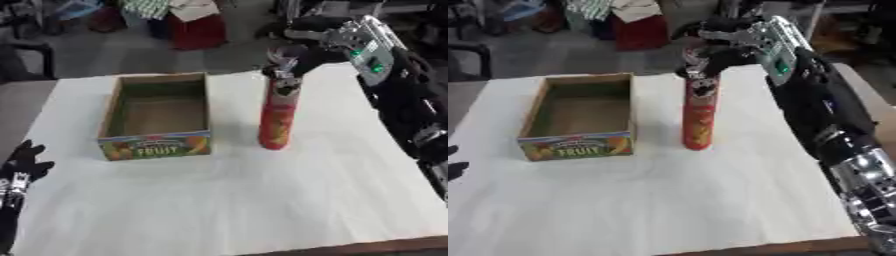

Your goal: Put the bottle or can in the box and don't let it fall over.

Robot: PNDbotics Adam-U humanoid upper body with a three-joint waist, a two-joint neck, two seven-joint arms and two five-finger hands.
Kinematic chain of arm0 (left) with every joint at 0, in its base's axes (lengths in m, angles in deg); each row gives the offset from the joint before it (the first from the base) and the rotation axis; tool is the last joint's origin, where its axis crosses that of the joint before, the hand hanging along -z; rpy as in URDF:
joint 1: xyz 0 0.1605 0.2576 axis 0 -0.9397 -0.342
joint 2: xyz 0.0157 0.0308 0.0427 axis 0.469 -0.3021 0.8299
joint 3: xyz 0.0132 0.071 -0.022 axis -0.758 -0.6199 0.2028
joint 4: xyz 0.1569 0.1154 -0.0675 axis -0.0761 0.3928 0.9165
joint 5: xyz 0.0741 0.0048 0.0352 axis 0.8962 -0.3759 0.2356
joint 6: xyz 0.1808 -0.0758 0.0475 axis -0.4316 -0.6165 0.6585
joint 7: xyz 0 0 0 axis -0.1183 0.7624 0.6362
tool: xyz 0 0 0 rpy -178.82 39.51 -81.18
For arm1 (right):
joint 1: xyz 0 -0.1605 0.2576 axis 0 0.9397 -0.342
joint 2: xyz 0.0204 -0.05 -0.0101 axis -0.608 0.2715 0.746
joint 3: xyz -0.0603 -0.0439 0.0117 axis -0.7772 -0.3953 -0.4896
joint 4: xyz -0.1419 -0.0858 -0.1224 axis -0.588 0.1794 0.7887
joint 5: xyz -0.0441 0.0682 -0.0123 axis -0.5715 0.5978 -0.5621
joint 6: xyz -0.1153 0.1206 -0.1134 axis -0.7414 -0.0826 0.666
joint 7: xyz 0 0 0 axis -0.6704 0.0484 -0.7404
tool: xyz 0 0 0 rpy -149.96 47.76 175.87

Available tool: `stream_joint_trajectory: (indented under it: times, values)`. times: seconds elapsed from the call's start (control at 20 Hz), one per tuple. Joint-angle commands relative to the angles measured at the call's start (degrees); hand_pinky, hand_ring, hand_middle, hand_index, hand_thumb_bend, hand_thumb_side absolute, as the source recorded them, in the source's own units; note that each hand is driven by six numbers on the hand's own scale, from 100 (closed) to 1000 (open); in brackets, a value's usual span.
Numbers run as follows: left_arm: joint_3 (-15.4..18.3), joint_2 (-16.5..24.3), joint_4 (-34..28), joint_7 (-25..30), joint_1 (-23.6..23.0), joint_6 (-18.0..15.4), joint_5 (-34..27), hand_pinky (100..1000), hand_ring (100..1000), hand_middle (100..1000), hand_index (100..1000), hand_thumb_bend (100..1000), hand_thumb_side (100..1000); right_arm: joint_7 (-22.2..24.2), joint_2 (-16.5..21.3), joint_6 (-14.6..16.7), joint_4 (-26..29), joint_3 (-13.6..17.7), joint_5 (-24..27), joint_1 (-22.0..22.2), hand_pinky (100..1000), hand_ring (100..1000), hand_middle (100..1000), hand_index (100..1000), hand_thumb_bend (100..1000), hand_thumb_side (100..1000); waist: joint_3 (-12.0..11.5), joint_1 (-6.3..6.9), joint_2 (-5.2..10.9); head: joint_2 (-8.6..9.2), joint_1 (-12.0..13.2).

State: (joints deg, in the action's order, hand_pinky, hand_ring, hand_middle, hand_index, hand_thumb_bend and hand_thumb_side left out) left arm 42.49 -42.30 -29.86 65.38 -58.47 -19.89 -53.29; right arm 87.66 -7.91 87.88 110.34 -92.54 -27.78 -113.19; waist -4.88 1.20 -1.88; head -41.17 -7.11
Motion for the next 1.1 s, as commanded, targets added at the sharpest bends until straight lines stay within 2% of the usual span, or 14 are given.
stream_joint_trajectory:
  times: [0.05, 0.3, 0.4, 0.5, 0.6, 0.65, 0.7, 0.8, 0.95, 1.0, 1.05, 1.1]
  values:
    - [0.24, 0.99, -0.71, -0.13, 0.41, -0.06, -0.01, 851, 780, 869, 1000, 308, 1000, 13.26, 0.26, 13.96, -1.19, 0.58, -2.32, -1.25, 1000, 1000, 1000, 1000, 346, 767, -0.07, -0.03, 0.52, 0.42, -0.03]
    - [0.21, 0.98, -0.72, -0.07, 0.45, -0.06, -0.08, 851, 780, 869, 1000, 308, 1000, 13.44, -0.55, 14.62, -2.76, 0.79, -4.04, -1.39, 1000, 1000, 1000, 1000, 322, 727, -0.16, -0.02, 0.55, 0.55, -0.20]
    - [0.24, 0.97, -0.73, -0.08, 0.48, -0.06, -0.09, 851, 780, 869, 1000, 308, 1000, 13.07, -0.73, 14.68, -2.89, 0.91, -4.21, -1.42, 996, 962, 1000, 1000, 287, 703, -0.21, -0.01, 0.55, 0.58, -0.24]
    - [0.29, 0.95, -0.74, -0.11, 0.51, -0.03, -0.13, 851, 780, 870, 1000, 308, 1000, 12.15, -0.82, 14.54, -2.85, 1.17, -3.94, -1.43, 883, 815, 975, 961, 195, 632, -0.27, -0.01, 0.55, 0.61, -0.29]
    - [0.27, 0.94, -0.73, -0.09, 0.52, -0.02, -0.15, 851, 780, 870, 1000, 308, 1000, 10.79, -0.83, 14.37, -2.62, 1.28, -3.32, -1.45, 832, 750, 942, 937, 150, 590, -0.30, -0.04, 0.54, 0.61, -0.31]
    - [0.26, 0.94, -0.73, -0.07, 0.52, -0.02, -0.15, 851, 780, 870, 1000, 307, 1000, 10.18, -0.83, 14.32, -2.51, 1.27, -3.04, -1.47, 775, 667, 884, 906, 100, 526, -0.32, -0.05, 0.54, 0.61, -0.31]
    - [0.26, 0.93, -0.72, -0.06, 0.52, -0.02, -0.15, 851, 780, 870, 1000, 307, 1000, 9.56, -0.83, 14.27, -2.40, 1.24, -2.72, -1.47, 758, 643, 867, 895, 100, 506, -0.34, -0.06, 0.53, 0.61, -0.32]
    - [0.27, 0.92, -0.72, -0.06, 0.55, -0.01, -0.14, 851, 780, 870, 1000, 307, 1000, 8.24, -0.81, 14.12, -2.19, 1.25, -2.02, -1.43, 624, 514, 748, 776, 100, 369, -0.38, -0.06, 0.51, 0.61, -0.33]
    - [0.29, 0.90, -0.73, -0.09, 0.58, 0.01, -0.15, 851, 780, 870, 1000, 306, 1000, 5.99, -0.66, 13.51, -1.61, 1.28, -1.98, -1.41, 521, 430, 591, 630, 100, 218, -0.42, -0.07, 0.51, 0.66, -0.40]
    - [0.28, 0.90, -0.73, -0.09, 0.59, 0.01, -0.16, 851, 780, 870, 1000, 306, 1000, 4.94, -0.61, 13.14, -1.31, 1.32, -2.31, -1.40, 498, 410, 560, 599, 100, 187, -0.42, -0.08, 0.51, 0.67, -0.40]
    - [0.27, 0.90, -0.72, -0.08, 0.60, 0.02, -0.16, 851, 780, 870, 1000, 306, 1000, 3.73, -0.58, 12.79, -0.96, 1.34, -2.78, -1.42, 439, 361, 493, 535, 100, 140, -0.44, -0.08, 0.51, 0.68, -0.41]
    - [0.27, 0.89, -0.73, -0.08, 0.61, 0.02, -0.16, 851, 780, 870, 1000, 306, 1000, 2.33, -0.57, 12.54, -0.57, 1.36, -3.30, -1.44, 384, 319, 454, 492, 100, 150, -0.45, -0.09, 0.52, 0.69, -0.43]
